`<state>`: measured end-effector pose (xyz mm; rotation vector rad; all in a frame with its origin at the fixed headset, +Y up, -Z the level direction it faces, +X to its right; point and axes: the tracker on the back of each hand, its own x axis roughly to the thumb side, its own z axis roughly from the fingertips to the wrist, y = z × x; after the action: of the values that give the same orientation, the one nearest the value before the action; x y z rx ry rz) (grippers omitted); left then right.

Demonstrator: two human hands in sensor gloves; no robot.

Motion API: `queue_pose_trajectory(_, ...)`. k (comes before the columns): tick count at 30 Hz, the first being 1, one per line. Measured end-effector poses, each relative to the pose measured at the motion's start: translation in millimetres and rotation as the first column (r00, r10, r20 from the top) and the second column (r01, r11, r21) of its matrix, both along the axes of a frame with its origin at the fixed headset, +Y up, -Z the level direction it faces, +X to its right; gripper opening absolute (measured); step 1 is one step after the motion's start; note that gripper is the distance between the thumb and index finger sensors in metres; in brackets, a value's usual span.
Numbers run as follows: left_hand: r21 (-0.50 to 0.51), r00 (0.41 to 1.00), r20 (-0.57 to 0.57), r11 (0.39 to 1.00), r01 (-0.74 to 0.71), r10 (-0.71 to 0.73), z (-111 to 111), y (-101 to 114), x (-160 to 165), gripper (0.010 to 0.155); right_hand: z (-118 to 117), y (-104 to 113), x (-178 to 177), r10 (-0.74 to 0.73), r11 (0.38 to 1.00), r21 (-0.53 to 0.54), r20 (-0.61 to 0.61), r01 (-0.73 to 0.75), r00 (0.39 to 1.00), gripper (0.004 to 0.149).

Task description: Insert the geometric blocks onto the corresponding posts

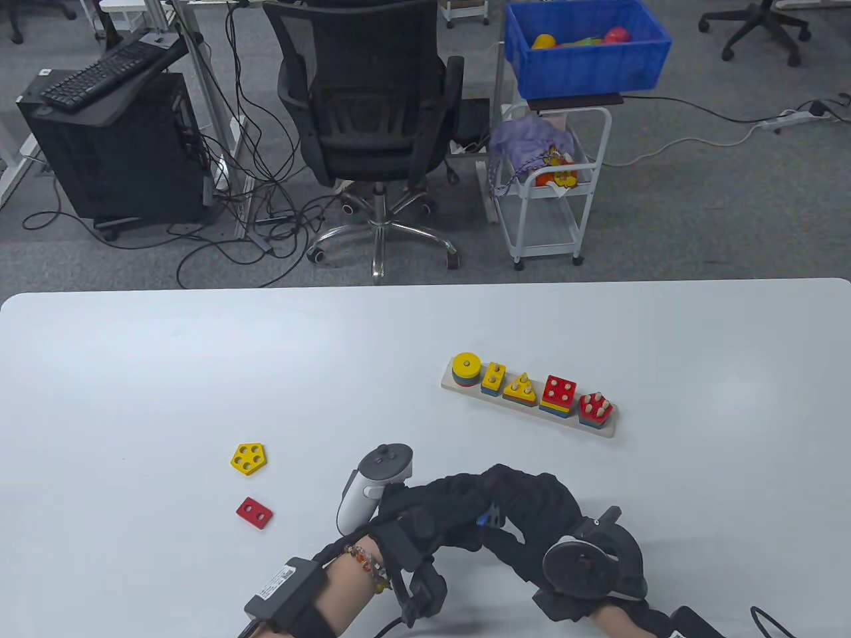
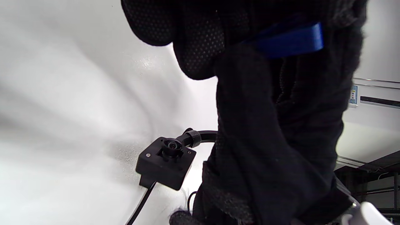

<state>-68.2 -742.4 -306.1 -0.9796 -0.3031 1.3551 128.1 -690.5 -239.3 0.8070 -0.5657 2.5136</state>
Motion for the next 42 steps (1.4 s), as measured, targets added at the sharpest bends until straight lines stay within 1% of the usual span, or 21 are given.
queue_pose_trajectory(2, 0.014, 1.000, 0.003, 1.000, -0.003, 0.003, 2, 0, 1, 0.067, -1, 2, 0, 0.009, 1.000, 0.013, 0.001, -0.009, 1.000, 0.064)
queue_pose_trajectory(6, 0.032, 1.000, 0.009, 0.999, -0.023, 0.023, 6, 1, 0, 0.068, -8, 7, 2, -0.024, 1.000, -0.014, 0.007, 0.024, 1.000, 0.062)
queue_pose_trajectory(8, 0.084, 1.000, -0.005, 0.996, 0.005, -0.004, 7, 4, -8, 0.071, -14, 9, 7, -0.018, 1.000, -0.022, 0.029, 0.019, 0.999, 0.062)
queue_pose_trajectory(10, 0.213, 0.991, -0.064, 0.968, 0.132, -0.121, 4, 7, -24, 0.070, -25, 11, 16, 0.009, 0.999, -0.047, 0.067, -0.005, 0.998, 0.061)
queue_pose_trajectory(11, 0.297, 0.971, -0.106, 0.925, 0.235, -0.213, 2, 10, -35, 0.070, -32, 13, 23, 0.042, 0.997, -0.067, 0.100, -0.035, 0.994, 0.061)
queue_pose_trajectory(12, 0.340, 0.948, -0.145, 0.886, 0.316, -0.282, 1, 11, -44, 0.069, -36, 13, 26, 0.063, 0.995, -0.078, 0.119, -0.054, 0.991, 0.061)
queue_pose_trajectory(13, 0.394, 0.899, -0.216, 0.808, 0.438, -0.381, -1, 13, -57, 0.068, -44, 15, 32, 0.095, 0.992, -0.090, 0.143, -0.083, 0.985, 0.060)
queue_pose_trajectory(14, 0.434, 0.859, -0.256, 0.741, 0.512, -0.443, -2, 15, -66, 0.068, -52, 16, 37, 0.134, 0.987, -0.106, 0.167, -0.117, 0.977, 0.060)
queue_pose_trajectory(15, 0.468, 0.805, -0.306, 0.656, 0.592, -0.508, -3, 17, -77, 0.068, -60, 18, 40, 0.165, 0.982, -0.127, 0.187, -0.143, 0.968, 0.060)
queue_pose_trajectory(16, 0.491, 0.734, -0.372, 0.551, 0.675, -0.569, -4, 20, -89, 0.068, -74, 20, 44, 0.214, 0.969, -0.169, 0.212, -0.180, 0.953, 0.060)
queue_pose_trajectory(17, 0.499, 0.688, -0.409, 0.484, 0.719, -0.599, -4, 22, -95, 0.068, -82, 21, 46, 0.238, 0.961, -0.193, 0.224, -0.197, 0.945, 0.060)
queue_pose_trajectory(18, 0.505, 0.616, -0.461, 0.382, 0.774, -0.638, -3, 24, -106, 0.068, -91, 22, 46, 0.262, 0.953, -0.218, 0.234, -0.212, 0.936, 0.060)
queue_pose_trajectory(20, 0.496, 0.512, -0.529, 0.243, 0.833, -0.676, -1, 24, -122, 0.068, -113, 25, 43, 0.327, 0.927, -0.274, 0.257, -0.256, 0.909, 0.060)
queue_pose_trajectory(23, 0.470, 0.381, -0.602, 0.074, 0.879, -0.702, 3, 19, -144, 0.069, -137, 24, 34, 0.419, 0.884, -0.342, 0.277, -0.319, 0.865, 0.059)
queue_pose_trajectory(24, 0.451, 0.323, -0.628, 0.007, 0.892, -0.708, 4, 15, -154, 0.070, -149, 22, 28, 0.465, 0.860, -0.371, 0.289, -0.350, 0.837, 0.059)
queue_pose_trajectory(27, 0.405, 0.212, -0.648, -0.095, 0.909, -0.731, 7, 10, -177, 0.071, -177, 11, 16, 0.552, 0.805, -0.443, 0.311, -0.396, 0.773, 0.059)
queue_pose_trajectory(29, 0.355, 0.172, -0.670, -0.109, 0.928, -0.722, 5, 14, -191, 0.070, -192, 2, 10, 0.599, 0.768, -0.489, 0.323, -0.412, 0.733, 0.059)
queue_pose_trajectory(31, 0.311, 0.168, -0.691, -0.080, 0.947, -0.703, 3, 19, -204, 0.070, -205, -9, 6, 0.638, 0.737, -0.524, 0.329, -0.428, 0.696, 0.060)
queue_pose_trajectory(33, 0.286, 0.172, -0.702, -0.052, 0.957, -0.691, 3, 22, -212, 0.070, -212, -14, 6, 0.645, 0.730, -0.539, 0.336, -0.421, 0.686, 0.060)
queue_pose_trajectory(37, 0.247, 0.155, -0.708, -0.036, 0.968, -0.689, 2, 24, -224, 0.070, -224, -22, 7, 0.619, 0.743, -0.557, 0.358, -0.372, 0.700, 0.060)
queue_pose_trajectory(42, 0.237, 0.151, -0.696, -0.026, 0.971, -0.702, 0, 21, -227, 0.069, -230, -26, 8, 0.627, 0.723, -0.591, 0.342, -0.359, 0.700, 0.060)
